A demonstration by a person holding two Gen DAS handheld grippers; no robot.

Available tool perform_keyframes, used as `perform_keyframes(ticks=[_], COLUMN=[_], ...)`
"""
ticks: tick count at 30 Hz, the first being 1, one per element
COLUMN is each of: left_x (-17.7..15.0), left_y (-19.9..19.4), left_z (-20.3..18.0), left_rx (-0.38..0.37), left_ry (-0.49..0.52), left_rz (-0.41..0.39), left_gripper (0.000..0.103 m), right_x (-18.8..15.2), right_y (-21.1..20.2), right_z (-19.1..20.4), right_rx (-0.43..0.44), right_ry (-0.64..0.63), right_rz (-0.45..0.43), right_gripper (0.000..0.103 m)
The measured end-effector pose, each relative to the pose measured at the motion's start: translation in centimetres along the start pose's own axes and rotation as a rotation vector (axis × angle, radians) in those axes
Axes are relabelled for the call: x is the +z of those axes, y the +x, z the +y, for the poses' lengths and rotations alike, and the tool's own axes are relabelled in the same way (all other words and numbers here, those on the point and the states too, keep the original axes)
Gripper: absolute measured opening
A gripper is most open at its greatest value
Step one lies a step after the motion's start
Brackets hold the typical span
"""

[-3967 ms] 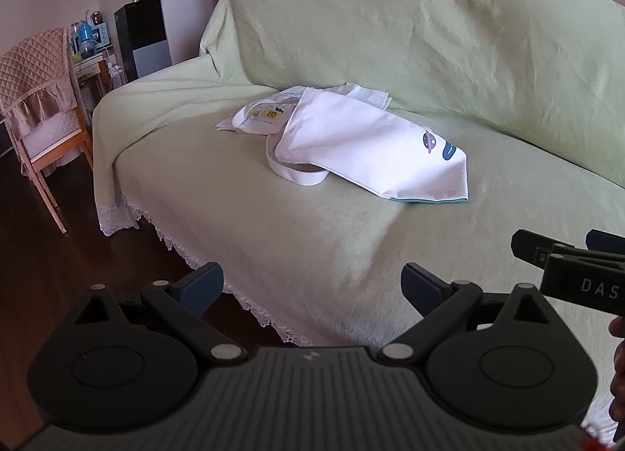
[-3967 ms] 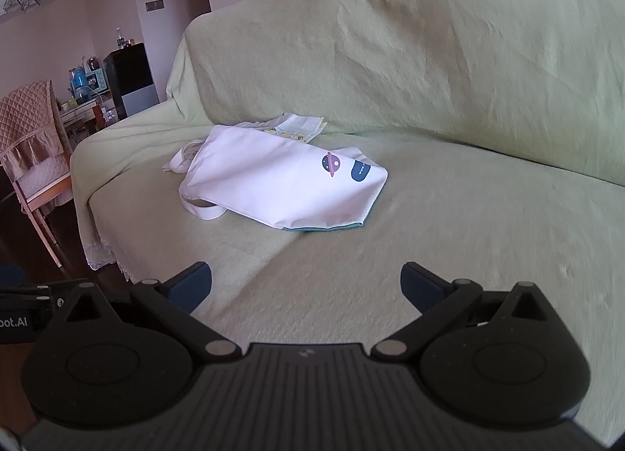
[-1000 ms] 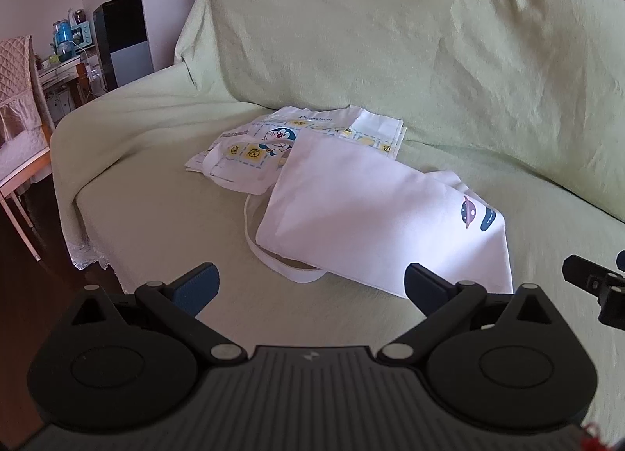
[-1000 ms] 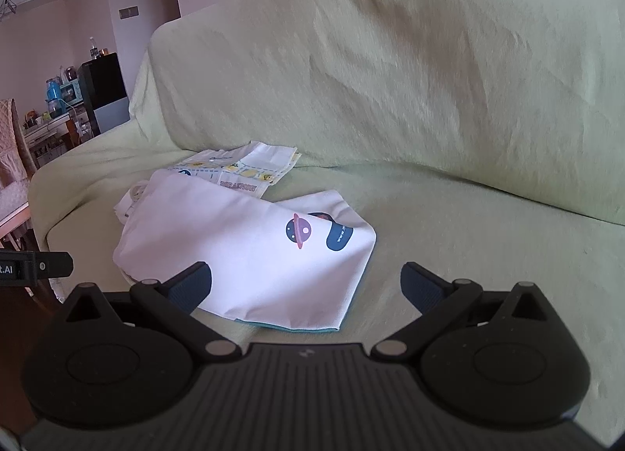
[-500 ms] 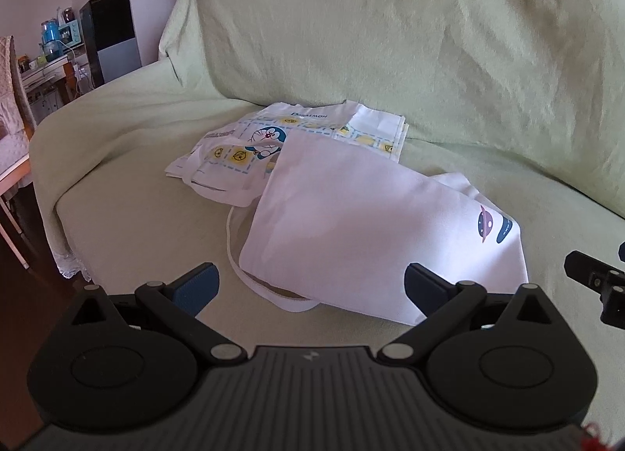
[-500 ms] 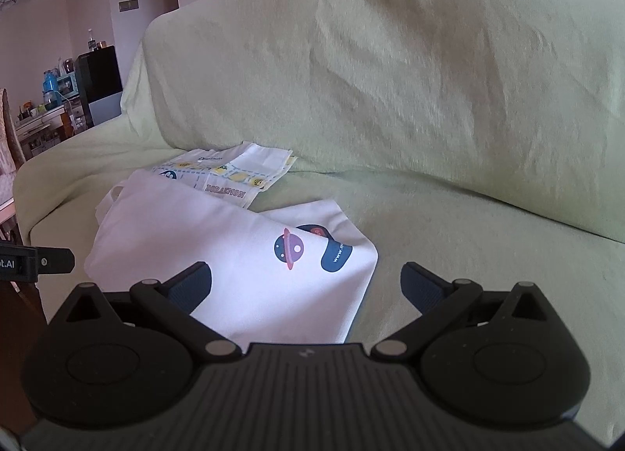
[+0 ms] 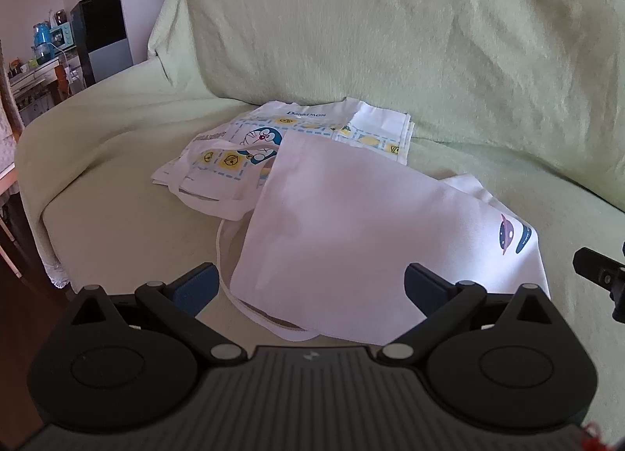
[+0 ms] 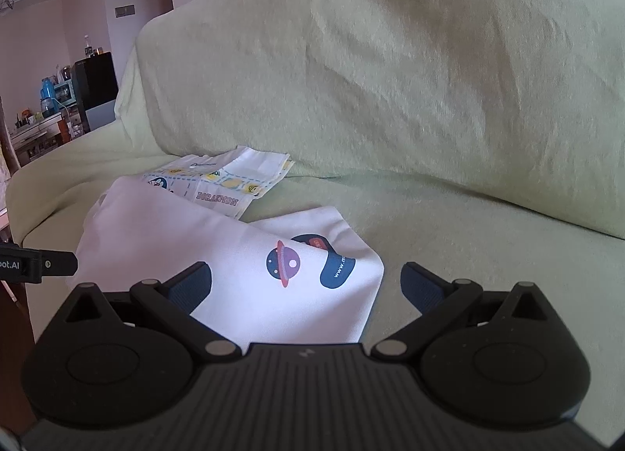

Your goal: Fold shopping bag

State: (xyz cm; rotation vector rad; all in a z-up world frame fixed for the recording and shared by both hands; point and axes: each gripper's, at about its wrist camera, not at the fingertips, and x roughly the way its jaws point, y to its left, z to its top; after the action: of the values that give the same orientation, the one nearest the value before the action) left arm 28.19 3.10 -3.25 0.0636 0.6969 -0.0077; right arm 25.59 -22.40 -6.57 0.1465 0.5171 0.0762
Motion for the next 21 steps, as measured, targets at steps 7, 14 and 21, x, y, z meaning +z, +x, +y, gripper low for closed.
perform_keyframes(ticks=[7, 14, 21], left_x=[-3.1, -8.2, -11.0], left_y=[-0.2, 1.0, 4.8], left_z=[0.1, -2.3, -4.0], left_rx=[-0.039, 0.066, 0.221], left_ry=[0.180, 0.665, 1.013], left_rz=[-0.070, -0.126, -0.207], left_gripper=[0.101, 0.101, 0.101], right_x=[-1.2, -4.3, -7.5], right_y=[0.9, 2.5, 4.3], right_z=[0.4, 1.8, 3.5], right_rx=[0.031, 0.054, 0.045], right_ry=[-0.150, -0.441, -0.731], right_rz=[0.021, 0.065, 0.088], right_gripper=[0.102, 0.102, 0.097])
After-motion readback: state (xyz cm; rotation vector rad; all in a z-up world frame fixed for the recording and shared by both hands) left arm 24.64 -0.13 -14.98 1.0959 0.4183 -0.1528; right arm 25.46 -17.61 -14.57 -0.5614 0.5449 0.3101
